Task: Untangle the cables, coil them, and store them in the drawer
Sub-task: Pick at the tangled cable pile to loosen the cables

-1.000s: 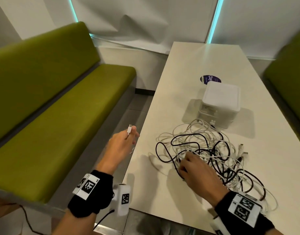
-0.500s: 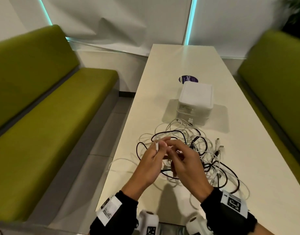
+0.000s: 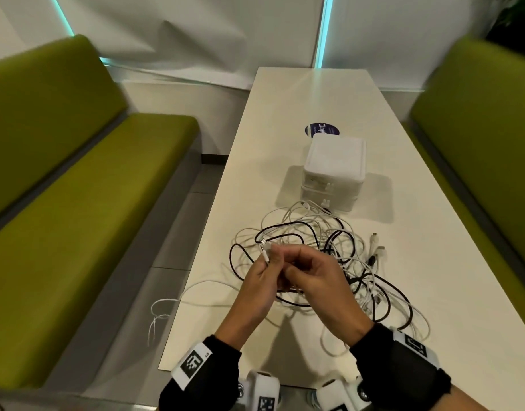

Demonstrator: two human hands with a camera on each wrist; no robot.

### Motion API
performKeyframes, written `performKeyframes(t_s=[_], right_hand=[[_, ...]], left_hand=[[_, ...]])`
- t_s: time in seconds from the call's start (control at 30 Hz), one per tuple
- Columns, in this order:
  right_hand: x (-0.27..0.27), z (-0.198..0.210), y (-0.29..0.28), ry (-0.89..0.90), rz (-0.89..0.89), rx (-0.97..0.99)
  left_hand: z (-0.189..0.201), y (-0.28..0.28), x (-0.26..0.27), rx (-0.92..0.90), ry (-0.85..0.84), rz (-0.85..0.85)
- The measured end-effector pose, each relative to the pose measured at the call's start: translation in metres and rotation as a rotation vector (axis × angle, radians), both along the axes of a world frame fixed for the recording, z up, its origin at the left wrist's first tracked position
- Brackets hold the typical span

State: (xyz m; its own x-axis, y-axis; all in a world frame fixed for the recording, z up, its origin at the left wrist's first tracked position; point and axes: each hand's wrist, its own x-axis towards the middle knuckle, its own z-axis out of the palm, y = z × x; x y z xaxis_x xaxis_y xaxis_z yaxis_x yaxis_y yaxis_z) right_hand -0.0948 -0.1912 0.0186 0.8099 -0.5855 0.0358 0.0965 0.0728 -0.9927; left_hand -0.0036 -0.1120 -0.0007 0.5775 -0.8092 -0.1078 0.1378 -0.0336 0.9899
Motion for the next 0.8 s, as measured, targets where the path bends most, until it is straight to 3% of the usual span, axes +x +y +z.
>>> performKeyframes(t_s=[0.4,0.8], right_hand=[[-0.0036,-0.0067,0.0009,0.079,0.096,0.041],[-0.0029,-0.0096,0.0077,0.039,0.073,0.025]], left_hand=[[-0.0013,-0.0015,-0.0072,-0.083,0.173,0.012],[0.0041,0.0017,-0.0025,-0.002,0.360,-0.094]])
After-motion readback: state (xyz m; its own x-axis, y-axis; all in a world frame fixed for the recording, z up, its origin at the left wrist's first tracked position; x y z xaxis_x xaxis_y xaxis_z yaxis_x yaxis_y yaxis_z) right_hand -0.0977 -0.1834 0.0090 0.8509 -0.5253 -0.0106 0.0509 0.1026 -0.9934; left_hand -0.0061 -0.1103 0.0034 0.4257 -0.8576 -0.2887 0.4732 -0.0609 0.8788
